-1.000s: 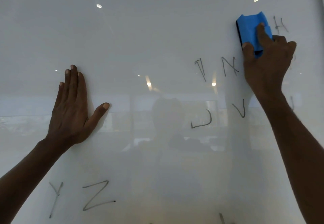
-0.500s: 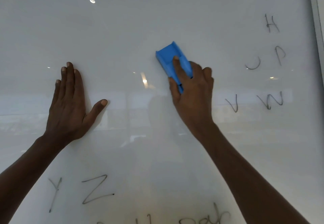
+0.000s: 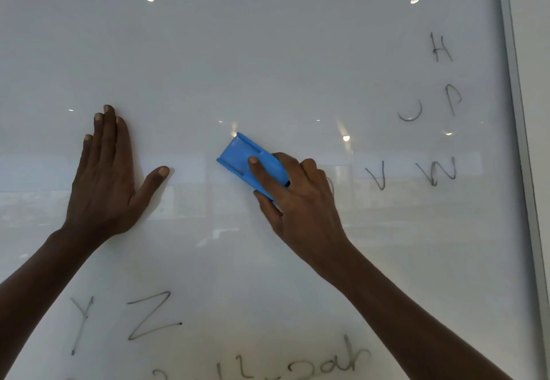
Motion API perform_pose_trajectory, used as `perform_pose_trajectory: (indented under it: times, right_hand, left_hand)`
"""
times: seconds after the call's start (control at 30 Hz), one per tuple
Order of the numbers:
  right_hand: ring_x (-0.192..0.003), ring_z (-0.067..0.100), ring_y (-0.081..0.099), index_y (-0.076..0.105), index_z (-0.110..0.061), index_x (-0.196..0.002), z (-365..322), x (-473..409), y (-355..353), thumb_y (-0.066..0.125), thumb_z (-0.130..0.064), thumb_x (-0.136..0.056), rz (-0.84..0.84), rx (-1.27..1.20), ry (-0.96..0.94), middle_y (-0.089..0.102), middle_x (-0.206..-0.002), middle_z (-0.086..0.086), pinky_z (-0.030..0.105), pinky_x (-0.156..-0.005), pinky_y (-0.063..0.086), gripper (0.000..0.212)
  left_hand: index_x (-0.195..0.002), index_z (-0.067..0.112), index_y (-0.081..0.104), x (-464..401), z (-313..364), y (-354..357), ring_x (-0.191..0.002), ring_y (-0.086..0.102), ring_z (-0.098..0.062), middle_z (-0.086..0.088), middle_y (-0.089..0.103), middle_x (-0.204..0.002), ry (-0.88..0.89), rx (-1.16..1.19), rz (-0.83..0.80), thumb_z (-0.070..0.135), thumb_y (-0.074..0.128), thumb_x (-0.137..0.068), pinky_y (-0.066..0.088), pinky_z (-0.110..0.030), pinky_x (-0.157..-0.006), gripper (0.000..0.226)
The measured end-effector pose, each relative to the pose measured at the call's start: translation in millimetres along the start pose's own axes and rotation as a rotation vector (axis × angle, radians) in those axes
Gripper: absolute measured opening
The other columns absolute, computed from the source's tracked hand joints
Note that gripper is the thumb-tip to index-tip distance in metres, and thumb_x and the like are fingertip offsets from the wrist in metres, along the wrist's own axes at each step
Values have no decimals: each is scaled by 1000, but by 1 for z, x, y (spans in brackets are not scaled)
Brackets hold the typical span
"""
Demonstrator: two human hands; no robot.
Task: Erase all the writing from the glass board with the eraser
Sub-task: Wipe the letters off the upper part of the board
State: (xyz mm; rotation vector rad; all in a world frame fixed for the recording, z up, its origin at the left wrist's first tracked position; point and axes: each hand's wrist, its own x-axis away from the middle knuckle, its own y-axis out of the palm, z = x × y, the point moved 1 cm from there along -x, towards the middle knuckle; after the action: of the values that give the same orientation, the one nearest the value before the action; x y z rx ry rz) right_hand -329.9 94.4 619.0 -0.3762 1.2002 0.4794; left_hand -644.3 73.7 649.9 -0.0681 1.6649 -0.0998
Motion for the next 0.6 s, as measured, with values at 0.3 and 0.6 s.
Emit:
perform_pose_trajectory:
  times: [0.3, 0.6]
  right_hand:
    - [-99, 32, 49, 45, -20, -146, 99, -20, -28, 56, -31, -98, 85, 36, 188, 55, -128, 18, 41, -84, 43, 50]
    - [-109, 34, 44, 39, -25, -149, 163, 0, -50, 53, -39, -99, 146, 30, 441, 53, -126, 18, 35, -90, 39, 53]
  left_hand:
    - [-164, 10, -8, 0, 0, 0, -161, -13, -19, -7, -14, -174, -6, 27, -28, 74, 26, -99, 2, -47, -129, 97]
    - [-164, 8, -5, -1, -1, 0, -161, -13, -20, -11, -10, -174, 7, 35, -16, 74, 24, -100, -14, -23, -125, 96]
